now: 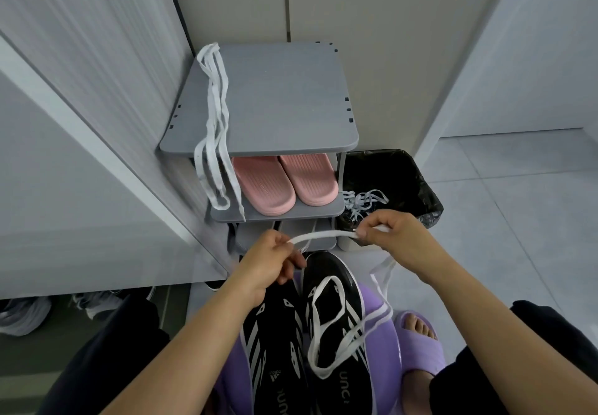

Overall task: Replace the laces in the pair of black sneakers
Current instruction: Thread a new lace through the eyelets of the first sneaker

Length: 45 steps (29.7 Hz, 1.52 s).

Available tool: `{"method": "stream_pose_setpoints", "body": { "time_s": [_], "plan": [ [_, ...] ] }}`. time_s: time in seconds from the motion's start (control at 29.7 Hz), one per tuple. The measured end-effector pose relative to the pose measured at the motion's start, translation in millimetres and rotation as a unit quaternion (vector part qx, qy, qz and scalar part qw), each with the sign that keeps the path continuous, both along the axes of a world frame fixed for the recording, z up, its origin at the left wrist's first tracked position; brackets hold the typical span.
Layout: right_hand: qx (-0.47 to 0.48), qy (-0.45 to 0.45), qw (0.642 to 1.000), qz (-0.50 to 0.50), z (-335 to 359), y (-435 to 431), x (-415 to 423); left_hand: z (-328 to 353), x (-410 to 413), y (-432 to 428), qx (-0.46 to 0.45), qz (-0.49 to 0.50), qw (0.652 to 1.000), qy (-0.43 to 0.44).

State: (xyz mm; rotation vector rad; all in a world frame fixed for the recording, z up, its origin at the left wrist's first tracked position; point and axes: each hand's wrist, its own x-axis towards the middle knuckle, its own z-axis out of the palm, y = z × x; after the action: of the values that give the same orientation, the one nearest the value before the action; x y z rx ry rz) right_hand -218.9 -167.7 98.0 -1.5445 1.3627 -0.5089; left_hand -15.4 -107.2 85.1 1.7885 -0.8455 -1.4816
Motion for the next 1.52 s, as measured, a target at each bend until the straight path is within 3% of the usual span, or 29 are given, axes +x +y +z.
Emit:
{"method": "stream_pose_setpoints", "body": {
  "time_s": [0.1,0.13,0.2,0.27,0.4,0.64,0.81,0.88,0.98,1.08,1.25,1.31,1.38,1.45,1.52],
  "plan": [
    [-0.082,-0.029,0.996,-0.010,2,0,2,0,0,5,-0.050,-0.152,0.967,-0.197],
    [-0.108,-0.037,0.993,-0.015,2,0,3,-1,-2,6,-0.071,-0.182,0.955,-0.223],
    [-0.124,-0.066,0.990,-0.019,3,2,7,1,-9,8,-0.099,-0.212,0.954,-0.190],
    [-0.082,-0.105,0.991,0.005,5,7,13,3,-16,8,-0.124,-0.212,0.960,-0.137],
    [-0.045,-0.098,0.993,0.039,1,19,28,10,-21,3,-0.157,-0.138,0.977,-0.052],
    [0.044,-0.102,0.992,0.055,-2,35,41,4,-18,-1,-0.187,-0.052,0.978,-0.079],
    [0.050,-0.128,0.990,0.040,0,30,36,3,-18,-2,-0.131,-0.002,0.988,0.086],
    [0.082,-0.207,0.975,0.002,3,27,36,-2,-25,1,-0.105,-0.030,0.985,0.133],
    [0.160,-0.385,0.908,-0.047,14,18,37,-5,-48,11,-0.124,-0.176,0.965,0.149],
    [0.149,-0.437,0.881,-0.097,26,4,32,-1,-66,19,-0.111,-0.272,0.943,0.155],
    [0.052,-0.297,0.931,-0.208,25,-12,5,-1,-50,23,-0.036,-0.355,0.932,0.062],
    [0.051,-0.231,0.953,-0.188,23,-10,-3,-10,-40,22,-0.042,-0.332,0.942,0.003],
    [0.053,-0.123,0.983,-0.126,23,-5,-6,-27,-31,17,-0.067,-0.241,0.958,-0.137],
    [0.043,-0.031,0.996,-0.072,22,-1,-6,-35,-27,14,-0.067,-0.178,0.939,-0.285],
    [0.062,-0.028,0.996,-0.048,19,1,-5,-38,-30,14,-0.020,-0.200,0.928,-0.314]
  ]
}}
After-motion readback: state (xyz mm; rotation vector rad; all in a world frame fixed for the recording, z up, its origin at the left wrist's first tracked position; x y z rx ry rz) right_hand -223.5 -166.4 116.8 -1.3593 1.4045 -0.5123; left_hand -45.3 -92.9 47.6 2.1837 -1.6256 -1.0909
